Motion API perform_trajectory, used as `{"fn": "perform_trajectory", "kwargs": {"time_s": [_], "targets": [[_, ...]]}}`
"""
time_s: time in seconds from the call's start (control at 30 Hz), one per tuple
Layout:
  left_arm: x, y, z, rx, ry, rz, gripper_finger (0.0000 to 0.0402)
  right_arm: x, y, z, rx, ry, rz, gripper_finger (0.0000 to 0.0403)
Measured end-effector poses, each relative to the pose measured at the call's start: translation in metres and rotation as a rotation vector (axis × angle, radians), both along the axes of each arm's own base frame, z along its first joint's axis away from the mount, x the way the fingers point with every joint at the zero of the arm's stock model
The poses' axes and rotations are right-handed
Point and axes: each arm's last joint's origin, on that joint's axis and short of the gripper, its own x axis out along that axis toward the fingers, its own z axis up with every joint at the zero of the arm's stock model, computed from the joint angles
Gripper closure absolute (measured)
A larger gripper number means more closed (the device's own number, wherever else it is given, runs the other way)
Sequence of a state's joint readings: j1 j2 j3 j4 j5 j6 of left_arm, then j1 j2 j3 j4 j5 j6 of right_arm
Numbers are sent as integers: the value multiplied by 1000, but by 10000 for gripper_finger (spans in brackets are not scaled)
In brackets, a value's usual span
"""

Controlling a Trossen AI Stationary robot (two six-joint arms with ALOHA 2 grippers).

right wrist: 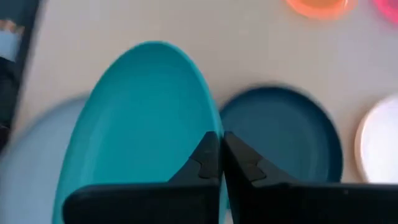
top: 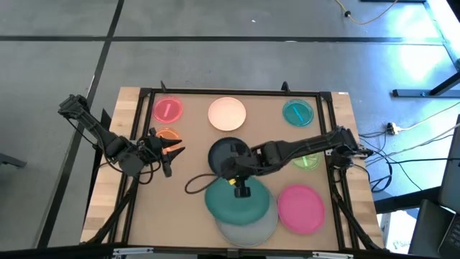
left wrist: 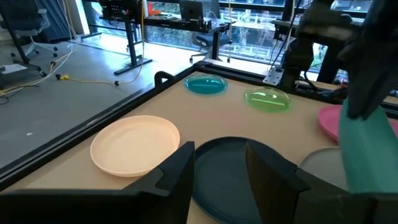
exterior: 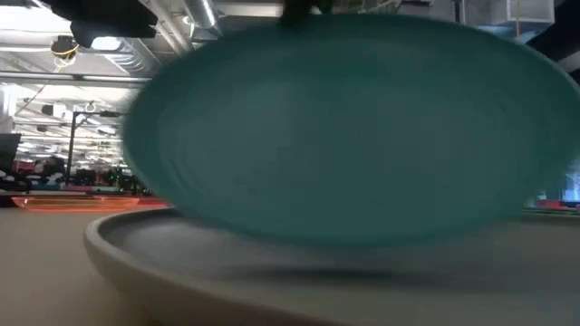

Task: Stack plastic plates
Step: Stack the large green plate on top of the large grey plate

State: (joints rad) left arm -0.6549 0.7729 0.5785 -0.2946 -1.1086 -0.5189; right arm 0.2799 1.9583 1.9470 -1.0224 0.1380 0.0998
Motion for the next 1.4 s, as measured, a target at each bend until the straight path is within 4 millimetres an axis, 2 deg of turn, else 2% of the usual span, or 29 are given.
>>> {"fn": "perform_trajectory", "kwargs": {"time_s": [0.23, 0.57, 0.9, 1.07, 1.23, 1.4], "targets": [[0, 0, 0, 1, 2, 1, 265, -20, 8, -28, 27, 74, -6, 403], [0, 0, 0, 3, 0, 7, 265, -30, 5, -95, -4, 131, -45, 403], [6, 0, -5, 29, 26, 38, 265, -44, -1, -150, -15, 113, -82, 403], [11, 2, -8, 37, 42, 58, 265, -49, -2, -164, 9, 108, -105, 403], [15, 3, -9, 28, 51, 59, 265, -50, -2, -165, 33, 107, -144, 401], [16, 5, -9, 22, 53, 60, 265, -50, -2, -165, 46, 114, -135, 375]]}}
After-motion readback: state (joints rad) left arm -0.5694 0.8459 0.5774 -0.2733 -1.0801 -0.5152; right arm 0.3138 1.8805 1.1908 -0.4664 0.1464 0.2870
